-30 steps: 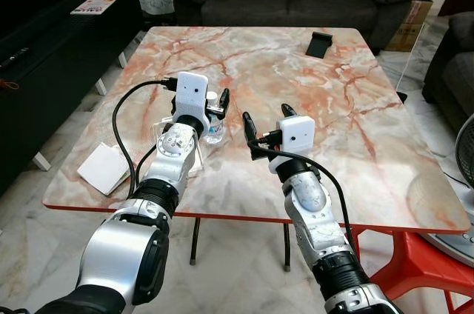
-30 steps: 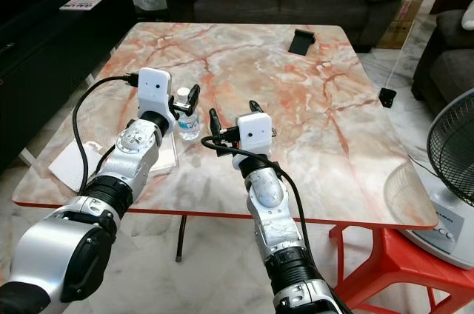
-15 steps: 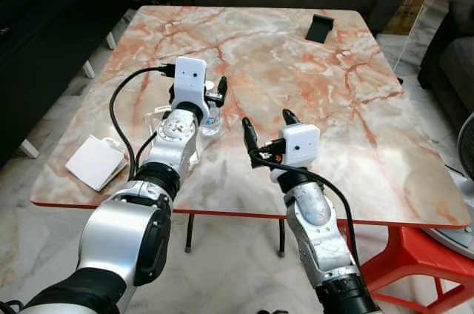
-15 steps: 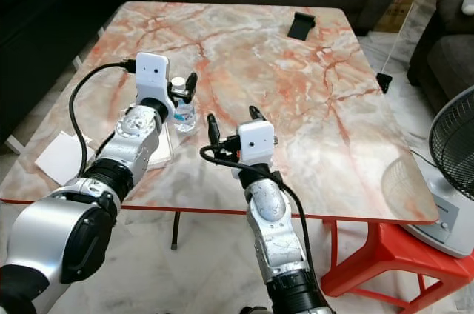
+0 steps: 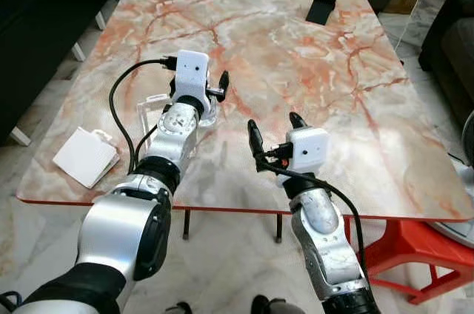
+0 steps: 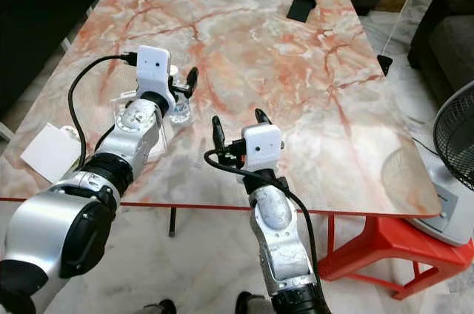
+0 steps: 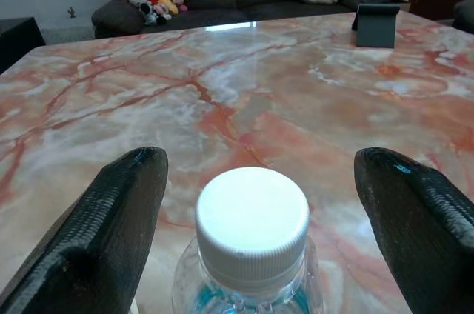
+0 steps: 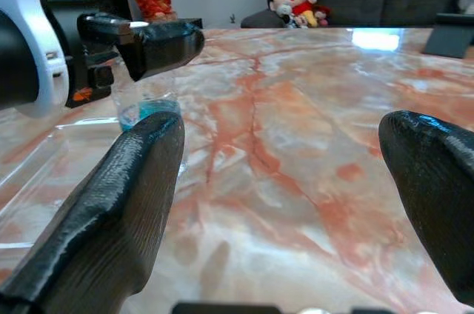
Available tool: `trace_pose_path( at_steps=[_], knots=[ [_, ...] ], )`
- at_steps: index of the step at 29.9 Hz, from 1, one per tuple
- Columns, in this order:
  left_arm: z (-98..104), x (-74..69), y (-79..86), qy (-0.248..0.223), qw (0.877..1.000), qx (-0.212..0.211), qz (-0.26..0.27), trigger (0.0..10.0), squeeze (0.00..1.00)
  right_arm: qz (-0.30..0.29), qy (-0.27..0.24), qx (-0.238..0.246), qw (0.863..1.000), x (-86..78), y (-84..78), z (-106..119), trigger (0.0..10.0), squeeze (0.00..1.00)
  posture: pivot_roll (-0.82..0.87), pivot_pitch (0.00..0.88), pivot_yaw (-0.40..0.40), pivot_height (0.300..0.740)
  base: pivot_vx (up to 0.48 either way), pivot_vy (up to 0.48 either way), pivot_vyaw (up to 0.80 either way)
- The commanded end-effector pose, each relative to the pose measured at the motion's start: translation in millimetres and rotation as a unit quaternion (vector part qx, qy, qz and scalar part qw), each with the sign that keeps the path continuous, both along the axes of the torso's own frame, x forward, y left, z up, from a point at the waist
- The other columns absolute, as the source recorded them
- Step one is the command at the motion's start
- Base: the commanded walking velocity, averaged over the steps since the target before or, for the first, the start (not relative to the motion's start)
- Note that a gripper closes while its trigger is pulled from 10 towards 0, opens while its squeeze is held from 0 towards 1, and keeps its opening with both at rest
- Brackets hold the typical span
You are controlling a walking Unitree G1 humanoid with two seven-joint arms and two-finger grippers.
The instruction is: Picking trash to rubbish bin
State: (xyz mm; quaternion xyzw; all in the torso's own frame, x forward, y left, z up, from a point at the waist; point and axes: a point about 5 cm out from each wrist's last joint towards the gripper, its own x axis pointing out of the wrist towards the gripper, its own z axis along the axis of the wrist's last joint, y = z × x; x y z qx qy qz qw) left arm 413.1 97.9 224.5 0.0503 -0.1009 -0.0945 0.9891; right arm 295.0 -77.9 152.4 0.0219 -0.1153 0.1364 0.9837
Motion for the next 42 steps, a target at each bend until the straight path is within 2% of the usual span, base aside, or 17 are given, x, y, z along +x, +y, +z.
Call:
trace_pose_path(
  at_steps=[1, 6, 7, 8, 29, 42],
  knots=[
    [7, 1.6, -1.7, -0.007, 1.0, 0.009, -0.002, 10.0, 0.0, 0.004, 0.005, 0.021, 1.0, -6.2, 7.2, 2, 10.0, 0.0, -0.19, 0.214, -0.028, 0.74, 0.0, 0.0, 0.0],
    [13, 2.3, -5.3, -0.015, 1.0, 0.02, -0.007, 9.8, 0.0, 0.0, 0.011, 0.02, 1.0, -7.9, 5.1, 0, 10.0, 0.0, -0.19, 0.217, -0.028, 0.74, 0.0, 0.0, 0.0],
    [14, 2.4, -5.5, -0.015, 1.0, 0.02, -0.008, 8.2, 0.0, -0.001, 0.011, 0.02, 1.0, -7.7, 5.1, 0, 10.0, 0.0, -0.19, 0.226, -0.027, 0.74, 0.0, 0.0, 0.0],
    [15, 2.4, -5.9, -0.017, 1.0, 0.02, -0.011, 0.0, 0.0, -0.002, 0.011, 0.02, 1.0, -7.5, 5.1, 0, 10.0, 0.0, -0.19, 0.226, -0.026, 0.74, 0.0, 0.0, 0.0],
    [16, 2.2, -6.0, -0.023, 0.999, 0.034, -0.014, 0.0, 0.0, -0.004, 0.02, 0.02, 1.0, -5.1, 6.1, -1, 10.0, 0.0, -0.17, 0.22, -0.023, 0.74, 0.0, 0.0, 0.0],
    [10, 2.7, 5.6, -0.016, 0.999, 0.044, -0.001, 0.0, 0.0, -0.003, 0.019, 0.019, 1.0, 2.6, 9.2, -2, 10.0, 0.0, -0.15, 0.188, -0.005, 0.74, 0.0, 0.0, 0.0]
  ],
)
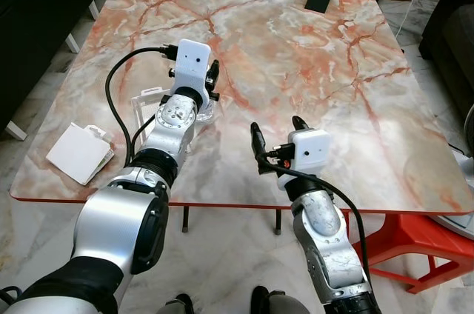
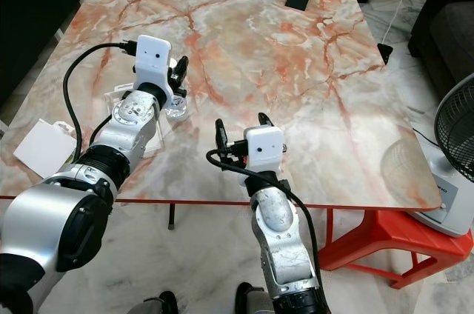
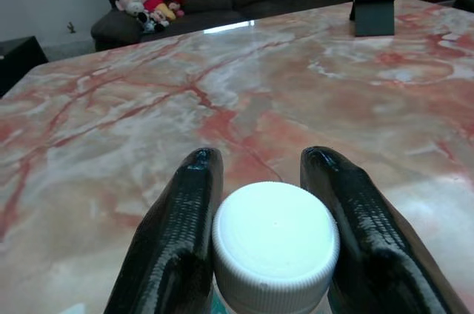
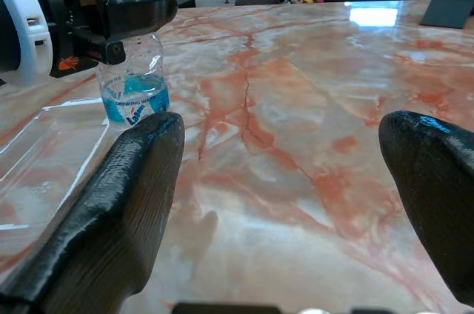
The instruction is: Picking trash to rubbish bin
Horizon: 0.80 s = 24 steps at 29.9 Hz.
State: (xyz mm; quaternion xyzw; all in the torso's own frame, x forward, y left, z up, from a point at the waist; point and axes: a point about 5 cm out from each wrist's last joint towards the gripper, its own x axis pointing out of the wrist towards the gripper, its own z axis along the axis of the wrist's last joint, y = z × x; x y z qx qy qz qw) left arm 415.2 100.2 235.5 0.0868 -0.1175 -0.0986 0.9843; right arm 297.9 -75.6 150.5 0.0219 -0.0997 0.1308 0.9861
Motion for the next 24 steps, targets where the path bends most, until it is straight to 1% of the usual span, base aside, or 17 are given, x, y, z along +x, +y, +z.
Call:
trace_pose_path(
  at_steps=[1, 2, 7, 8, 9, 10, 11, 13, 14, 15, 20, 24],
  knots=[
    [-1, 0.5, 3.3, 0.004, 1.0, 0.009, 0.001, 0.0, 0.0, 0.002, 0.003, 0.02, 1.0, -0.3, 6.9, 0, 10.0, 0.0, -0.15, 0.188, -0.005, 0.74, 0.0, 0.0, 0.0],
    [-3, 0.2, 5.3, 0.007, 1.0, 0.009, 0.002, 0.0, 0.0, 0.001, 0.002, 0.022, 1.0, 1.9, 7.7, 1, 10.0, 0.0, -0.13, 0.168, 0.006, 0.74, 0.0, 0.0, 0.0],
    [-8, -0.4, 10.2, 0.012, 1.0, 0.009, 0.004, 0.0, 0.0, -0.001, -0.001, 0.022, 1.0, 8.0, 8.9, 1, 10.0, 0.0, -0.12, 0.141, 0.02, 0.74, 0.0, 0.0, 0.0],
    [-9, -0.7, 12.3, 0.012, 1.0, 0.004, 0.007, 0.0, 0.0, -0.004, -0.005, 0.022, 1.0, 11.3, 8.0, 2, 10.0, 0.0, -0.11, 0.125, 0.028, 0.74, 0.0, 0.0, 0.0],
    [-9, -1.0, 13.3, 0.008, 1.0, 0.0, 0.009, 2.0, 0.0, -0.006, -0.008, 0.022, 1.0, 12.6, 7.1, 3, 10.0, 0.0, -0.11, 0.121, 0.03, 0.74, 0.0, 0.0, 0.0],
    [-6, -1.6, 15.6, -0.007, 1.0, -0.002, 0.013, 10.0, 0.0, -0.011, -0.013, 0.024, 1.0, 15.7, 5.6, 6, 10.0, 0.0, -0.1, 0.109, 0.037, 0.74, 0.0, 0.0, 0.0],
    [-5, -2.0, 17.1, -0.013, 1.0, -0.008, 0.014, 10.0, 0.0, -0.013, -0.015, 0.024, 1.0, 17.3, 5.1, 7, 10.0, 0.0, -0.1, 0.104, 0.042, 0.74, 0.0, 0.0, 0.0],
    [-2, -3.9, 22.9, -0.031, 0.998, -0.051, 0.014, 10.0, 0.0, -0.022, -0.021, 0.024, 0.999, 22.3, 3.0, 10, 10.0, 0.0, -0.1, 0.091, 0.054, 0.74, 0.0, 0.0, 0.0],
    [-2, -4.1, 23.8, -0.032, 0.998, -0.055, 0.014, 10.0, 0.0, -0.023, -0.022, 0.024, 0.999, 23.2, 2.7, 10, 10.0, 0.0, -0.1, 0.091, 0.054, 0.74, 0.0, 0.0, 0.0],
    [-2, -4.1, 23.8, -0.032, 0.998, -0.055, 0.014, 10.0, 0.0, -0.023, -0.022, 0.024, 0.999, 23.2, 2.7, 10, 10.0, 0.0, -0.1, 0.091, 0.054, 0.74, 0.0, 0.0, 0.0],
    [6, -12.5, 37.6, -0.103, 0.993, -0.047, 0.023, 10.0, 0.0, -0.044, -0.032, 0.032, 0.998, 31.3, -3.1, 15, 10.0, 0.0, -0.08, 0.053, 0.079, 0.74, 0.0, 0.0, 0.0],
    [8, -16.6, 40.8, -0.124, 0.991, -0.048, 0.02, 10.0, 0.0, -0.049, -0.036, 0.033, 0.998, 33.2, -5.4, 16, 10.0, 0.0, -0.07, 0.043, 0.086, 0.74, 0.0, 0.0, 0.0]
  ],
)
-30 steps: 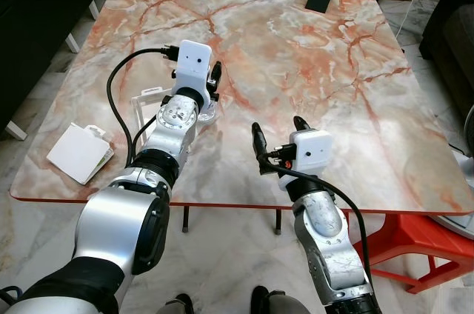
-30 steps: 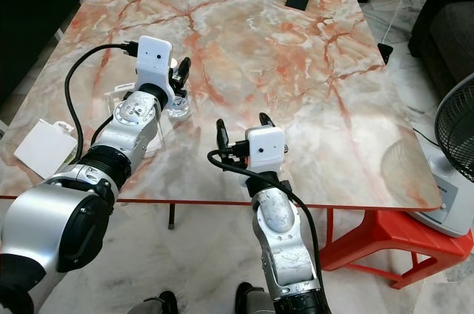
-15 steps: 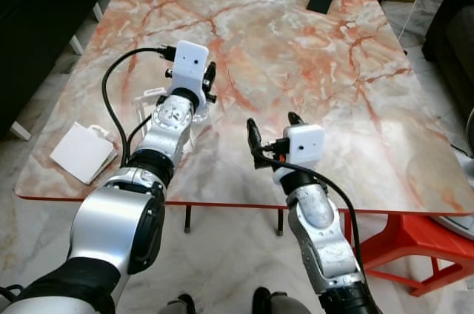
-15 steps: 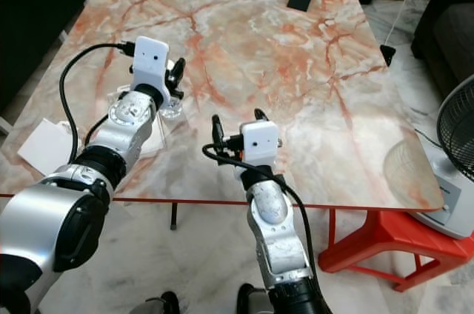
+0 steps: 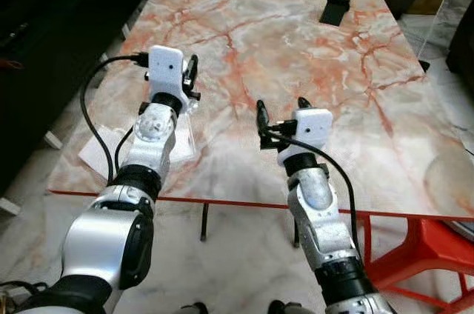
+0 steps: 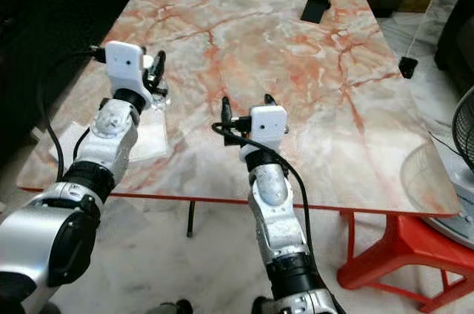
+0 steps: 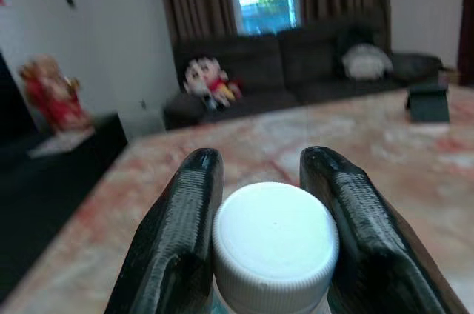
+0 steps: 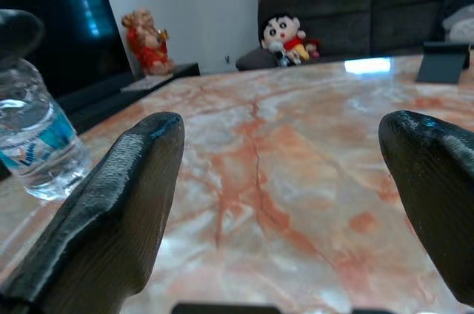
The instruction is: Picking trash to rubbish bin
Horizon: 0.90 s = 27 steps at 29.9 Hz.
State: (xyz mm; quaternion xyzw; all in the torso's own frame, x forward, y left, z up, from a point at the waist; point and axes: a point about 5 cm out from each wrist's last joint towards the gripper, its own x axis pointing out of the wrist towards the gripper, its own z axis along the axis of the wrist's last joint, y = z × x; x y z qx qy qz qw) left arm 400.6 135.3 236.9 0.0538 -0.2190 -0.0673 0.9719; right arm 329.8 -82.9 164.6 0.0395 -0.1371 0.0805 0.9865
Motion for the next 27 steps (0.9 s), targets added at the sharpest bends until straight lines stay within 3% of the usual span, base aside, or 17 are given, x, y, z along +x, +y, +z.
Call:
trace_pose_path(
  at_steps=[1, 3, 8, 11, 17, 27],
  knots=[
    [4, -3.7, 7.7, -0.023, 1.0, 0.007, 0.008, 10.0, 0.0, -0.001, -0.005, 0.005, 1.0, 2.6, 0.6, 2, 10.0, 0.0, -0.07, 0.036, 0.089, 0.74, 0.0, 0.0, 0.0],
    [0, -5.4, 9.8, -0.02, 1.0, 0.009, 0.011, 10.0, 0.0, -0.003, -0.007, 0.003, 1.0, 3.8, -0.6, 2, 10.0, 0.0, -0.07, 0.03, 0.093, 0.74, 0.0, 0.0, 0.0],
    [-34, -17.6, 20.2, 0.011, 0.999, 0.005, 0.038, 10.0, 0.0, -0.012, -0.014, 0.014, 1.0, 6.3, -8.1, 5, 10.0, 0.0, -0.09, 0.012, 0.081, 0.74, 0.0, 0.0, 0.0],
    [-40, -24.1, 22.2, 0.004, 0.998, 0.011, 0.056, 10.0, 0.0, -0.013, -0.017, 0.008, 1.0, 7.5, -11.5, 5, 10.0, 0.0, -0.08, 0.0, 0.063, 0.74, 0.0, 0.0, 0.0],
    [-37, -32.0, 18.8, -0.024, 0.996, 0.014, 0.079, 10.0, 0.0, -0.01, -0.028, 0.002, 1.0, 11.4, -13.2, 9, 10.0, 0.0, -0.08, 0.0, 0.046, 0.74, 0.0, 0.0, 0.0],
    [-31, -30.0, 10.1, -0.028, 0.997, 0.005, 0.073, 10.0, 0.0, -0.021, -0.036, 0.007, 0.999, 14.3, -16.4, 13, 10.0, 0.0, -0.1, 0.0, 0.054, 0.74, -0.225, 0.0, 0.0]
  ],
)
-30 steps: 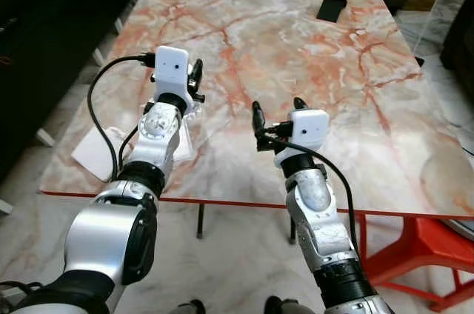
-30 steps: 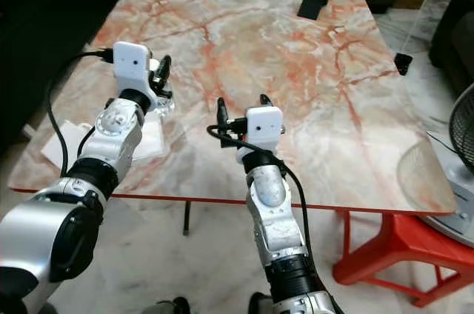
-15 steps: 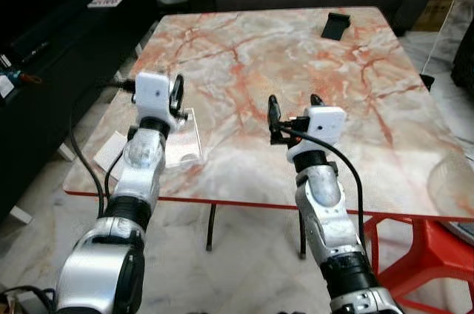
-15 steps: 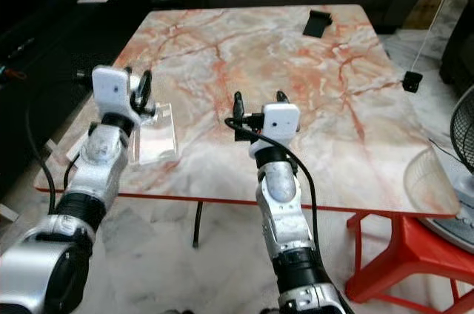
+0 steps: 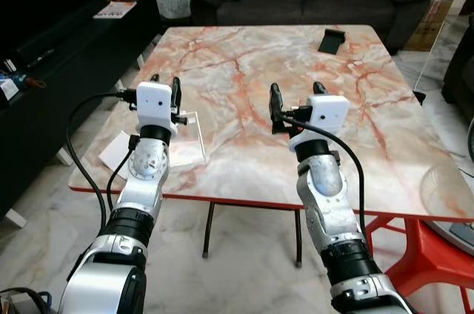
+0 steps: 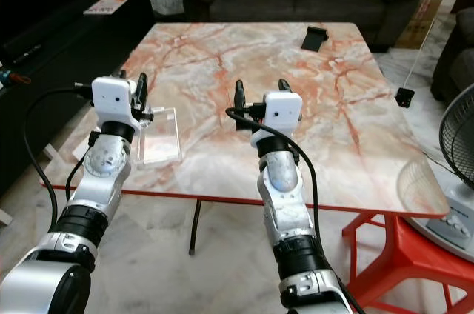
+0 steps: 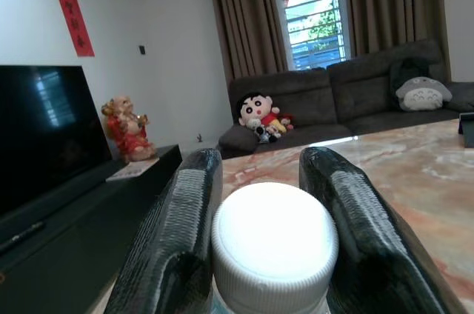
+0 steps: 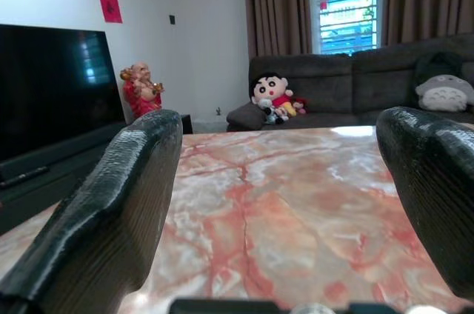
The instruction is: Picking trash to rubbish bin
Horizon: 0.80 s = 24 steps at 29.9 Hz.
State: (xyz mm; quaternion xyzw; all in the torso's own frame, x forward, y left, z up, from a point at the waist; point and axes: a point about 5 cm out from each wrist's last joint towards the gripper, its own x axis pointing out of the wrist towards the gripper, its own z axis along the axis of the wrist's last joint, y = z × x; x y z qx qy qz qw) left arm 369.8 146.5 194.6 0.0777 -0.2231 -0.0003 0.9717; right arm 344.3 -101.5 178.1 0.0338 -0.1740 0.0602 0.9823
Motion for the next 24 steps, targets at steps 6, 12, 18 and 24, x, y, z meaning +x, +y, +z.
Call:
trace_pose_path(
  at_steps=[6, 12, 18, 24],
  knots=[
    [8, -0.8, -4.9, -0.012, 1.0, -0.003, -0.001, 10.0, 0.0, -0.015, 0.006, 0.008, 1.0, -0.4, -4.5, -6, 10.0, 0.0, -0.11, 0.0, 0.064, 0.74, -0.252, 0.0, 0.0],
    [8, -0.8, -5.6, -0.009, 1.0, -0.004, -0.002, 10.0, 0.0, -0.016, 0.004, 0.008, 1.0, -0.4, -4.9, -5, 10.0, 0.0, -0.11, 0.0, 0.065, 0.74, -0.255, 0.0, 0.0],
    [7, -1.0, -5.5, -0.005, 1.0, -0.004, -0.002, 10.0, 0.0, -0.023, 0.005, 0.005, 1.0, -0.5, -9.1, -7, 10.0, 0.0, -0.1, 0.0, 0.063, 0.74, -0.254, 0.0, 0.0],
    [4, -1.0, -3.3, 0.002, 1.0, -0.004, 0.002, 10.0, 0.0, -0.027, 0.009, 0.003, 1.0, -1.2, -12.2, -10, 10.0, 0.0, -0.1, 0.0, 0.058, 0.74, -0.252, 0.0, 0.0]
  ],
)
